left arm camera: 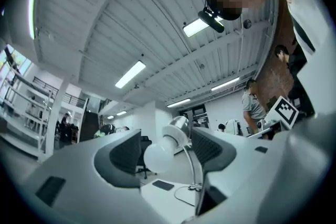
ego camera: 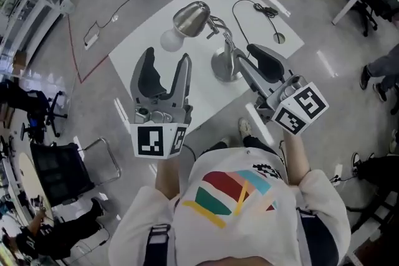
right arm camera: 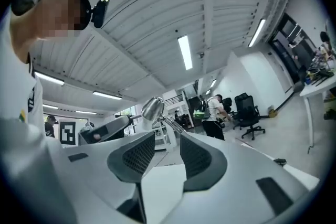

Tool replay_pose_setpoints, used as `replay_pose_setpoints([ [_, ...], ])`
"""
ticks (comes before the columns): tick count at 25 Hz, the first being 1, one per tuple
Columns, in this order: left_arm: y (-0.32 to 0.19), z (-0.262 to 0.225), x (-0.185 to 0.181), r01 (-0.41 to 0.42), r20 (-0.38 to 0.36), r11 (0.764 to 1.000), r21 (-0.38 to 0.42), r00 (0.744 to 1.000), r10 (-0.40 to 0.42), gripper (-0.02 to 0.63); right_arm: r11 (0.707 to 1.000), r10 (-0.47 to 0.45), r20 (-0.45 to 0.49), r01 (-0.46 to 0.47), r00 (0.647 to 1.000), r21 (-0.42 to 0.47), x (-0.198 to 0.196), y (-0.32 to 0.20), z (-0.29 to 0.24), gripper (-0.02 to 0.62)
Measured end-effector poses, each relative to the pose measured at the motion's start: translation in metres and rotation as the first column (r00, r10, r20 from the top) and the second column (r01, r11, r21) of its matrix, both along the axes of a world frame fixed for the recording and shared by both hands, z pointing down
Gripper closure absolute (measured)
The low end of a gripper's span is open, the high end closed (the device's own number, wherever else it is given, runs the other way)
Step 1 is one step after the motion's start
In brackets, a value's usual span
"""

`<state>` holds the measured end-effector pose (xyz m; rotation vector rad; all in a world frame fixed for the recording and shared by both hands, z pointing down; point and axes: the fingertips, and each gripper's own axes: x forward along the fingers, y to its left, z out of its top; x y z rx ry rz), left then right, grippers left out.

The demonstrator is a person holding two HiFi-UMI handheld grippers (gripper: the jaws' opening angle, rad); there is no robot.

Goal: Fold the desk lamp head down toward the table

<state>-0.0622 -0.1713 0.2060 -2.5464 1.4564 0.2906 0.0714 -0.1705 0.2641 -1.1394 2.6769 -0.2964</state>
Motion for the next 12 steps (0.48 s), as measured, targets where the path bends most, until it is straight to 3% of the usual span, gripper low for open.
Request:
replay_pose_setpoints([
  [3,-0.018,-0.019,0.012,0.032,0.047,0.998,0.059,0.998,-0.035,0.253,0.994,-0.101,-0.020,0.101,0.995,0.026,0.001,-0.021,-0.004,0.460],
  [7,-0.031,-0.032,0.043,-0.026,0.155,0.997,0.079,0.988,0.014,0.253,0.981,-0.192,-0.021,0.192,0.981,0.027,-0.005,-0.039,0.000,0.460],
  [12,-0.048,-0.022,0.054,-0.001,0.271,1.000,0.003,0.963,0.000,0.255,0.974,-0.196,-0.074,0.203,0.978,0.102,-0.018,-0.055,-0.012,0.460],
])
